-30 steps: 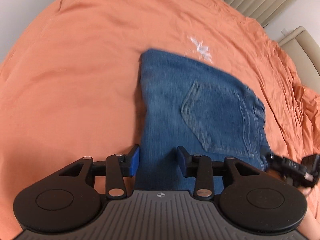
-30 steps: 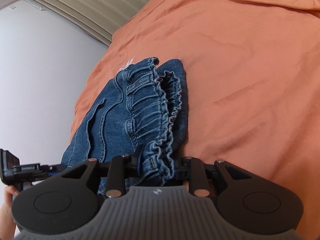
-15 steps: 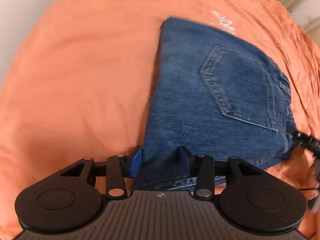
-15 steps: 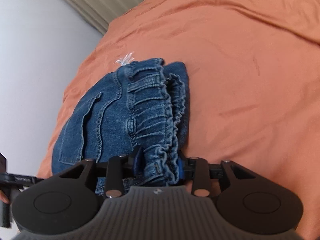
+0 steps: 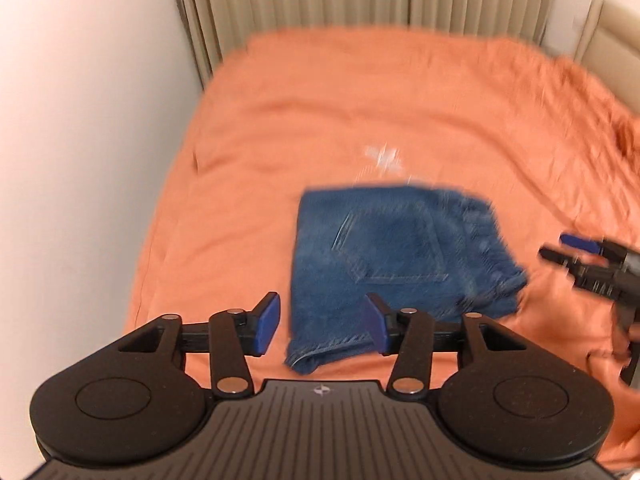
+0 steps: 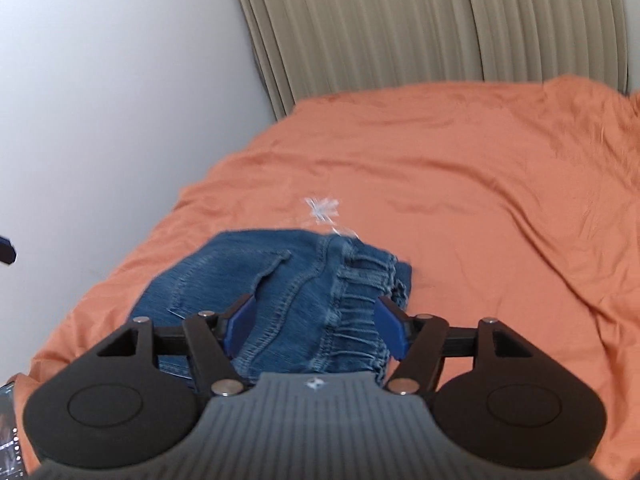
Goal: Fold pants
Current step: 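Open both grippers and release the folded jeans onto the bed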
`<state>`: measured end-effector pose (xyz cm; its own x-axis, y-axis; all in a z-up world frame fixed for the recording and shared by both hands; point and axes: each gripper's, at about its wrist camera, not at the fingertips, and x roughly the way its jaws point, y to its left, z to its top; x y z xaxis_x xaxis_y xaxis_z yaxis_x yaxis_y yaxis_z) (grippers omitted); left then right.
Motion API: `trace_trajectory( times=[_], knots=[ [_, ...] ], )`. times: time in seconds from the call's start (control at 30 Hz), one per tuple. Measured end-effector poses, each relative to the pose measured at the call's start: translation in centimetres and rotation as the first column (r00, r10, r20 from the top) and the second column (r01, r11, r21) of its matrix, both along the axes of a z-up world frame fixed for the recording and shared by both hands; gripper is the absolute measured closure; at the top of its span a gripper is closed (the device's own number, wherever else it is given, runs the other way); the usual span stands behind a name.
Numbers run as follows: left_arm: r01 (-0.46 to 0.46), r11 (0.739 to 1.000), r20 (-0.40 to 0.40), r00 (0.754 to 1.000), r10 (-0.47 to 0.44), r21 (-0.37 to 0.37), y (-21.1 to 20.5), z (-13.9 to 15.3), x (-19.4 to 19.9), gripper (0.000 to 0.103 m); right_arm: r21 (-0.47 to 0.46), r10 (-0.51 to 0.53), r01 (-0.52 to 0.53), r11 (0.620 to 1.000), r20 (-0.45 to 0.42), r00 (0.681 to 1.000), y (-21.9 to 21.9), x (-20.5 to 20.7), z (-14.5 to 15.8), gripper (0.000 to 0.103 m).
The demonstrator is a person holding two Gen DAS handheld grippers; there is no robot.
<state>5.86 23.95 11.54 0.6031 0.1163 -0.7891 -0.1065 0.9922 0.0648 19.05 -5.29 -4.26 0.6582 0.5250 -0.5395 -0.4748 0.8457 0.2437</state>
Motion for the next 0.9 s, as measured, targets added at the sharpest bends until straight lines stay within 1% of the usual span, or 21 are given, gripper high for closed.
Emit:
trace_trajectory(
  times=[0.07, 0.1, 0.13, 0.23, 0.3, 0.37, 0.43, 0.47, 0.5, 0.57, 0.63, 0.7, 0.83, 0.9],
  knots=[
    [-0.027, 1.0, 0.089, 0.996, 0.027, -0.005, -1.6, -0.1, -1.6, 0.046, -0.002, 0.001, -0.001, 1.0, 0.051, 0.999, 0.0, -1.8, 1.2, 0.031],
    [-0.04, 0.999, 0.122, 0.992, 0.039, 0.003, -2.5, -0.3, -2.3, 0.048, -0.005, 0.001, -0.001, 1.0, 0.084, 0.997, 0.0, -2.8, 1.7, 0.03],
    [-0.045, 0.999, 0.142, 0.989, 0.041, 0.02, -3.5, -0.6, -2.8, 0.048, -0.01, 0.002, -0.001, 1.0, 0.118, 0.993, 0.0, -3.9, 2.2, 0.03],
    [-0.035, 0.997, 0.173, 0.985, 0.022, 0.072, -6.6, -2.2, -4.1, 0.048, -0.048, 0.008, 0.002, 0.999, 0.207, 0.978, 0.0, -7.0, 3.4, 0.023],
    [-0.045, 0.996, 0.211, 0.977, 0.028, 0.077, -8.1, -2.9, -5.0, 0.048, -0.052, 0.004, 0.01, 0.999, 0.257, 0.966, -0.3, -8.9, 4.0, 0.023],
    [-0.083, 0.995, 0.285, 0.956, 0.067, 0.046, -9.2, -3.7, -5.7, 0.048, -0.036, 0.004, 0.007, 0.999, 0.273, 0.962, -0.6, -10.4, 4.4, 0.023],
    [-0.111, 0.993, 0.333, 0.938, 0.094, 0.034, -10.1, -4.5, -6.5, 0.043, -0.029, -0.006, 0.014, 0.999, 0.263, 0.965, -0.8, -11.6, 4.5, 0.023],
    [-0.123, 0.992, 0.336, 0.936, 0.106, 0.032, -10.6, -5.0, -6.6, 0.036, -0.034, -0.008, 0.017, 0.999, 0.255, 0.967, -0.8, -12.0, 4.3, 0.023],
    [-0.133, 0.991, 0.326, 0.938, 0.118, 0.026, -10.9, -5.7, -6.4, 0.025, -0.047, -0.006, 0.018, 0.999, 0.248, 0.969, -0.8, -12.3, 4.1, 0.023],
    [-0.161, 0.987, 0.298, 0.943, 0.149, 0.015, -11.2, -7.4, -5.9, 0.019, -0.085, -0.006, 0.027, 0.996, 0.239, 0.971, -0.5, -12.8, 3.3, 0.023],
    [-0.205, 0.979, 0.276, 0.941, 0.194, 0.01, -11.6, -8.9, -5.5, 0.019, -0.108, -0.003, 0.029, 0.994, 0.231, 0.973, -0.4, -13.0, 2.1, 0.023],
    [-0.244, 0.97, 0.255, 0.939, 0.232, 0.017, -11.9, -10.4, -5.0, 0.019, -0.14, -0.014, 0.043, 0.989, 0.202, 0.979, 0.0, -12.7, 0.7, 0.023],
    [-0.225, 0.974, 0.215, 0.952, 0.218, 0.006, -12.4, -12.2, -4.5, 0.019, -0.142, -0.038, 0.061, 0.988, 0.159, 0.987, 0.0, -12.0, -1.3, 0.023],
    [-0.218, 0.976, 0.202, 0.957, 0.209, 0.021, -12.9, -12.6, -4.6, 0.019, -0.133, -0.042, 0.061, 0.989, 0.141, 0.989, 0.0, -11.8, -1.8, 0.023]
  ],
)
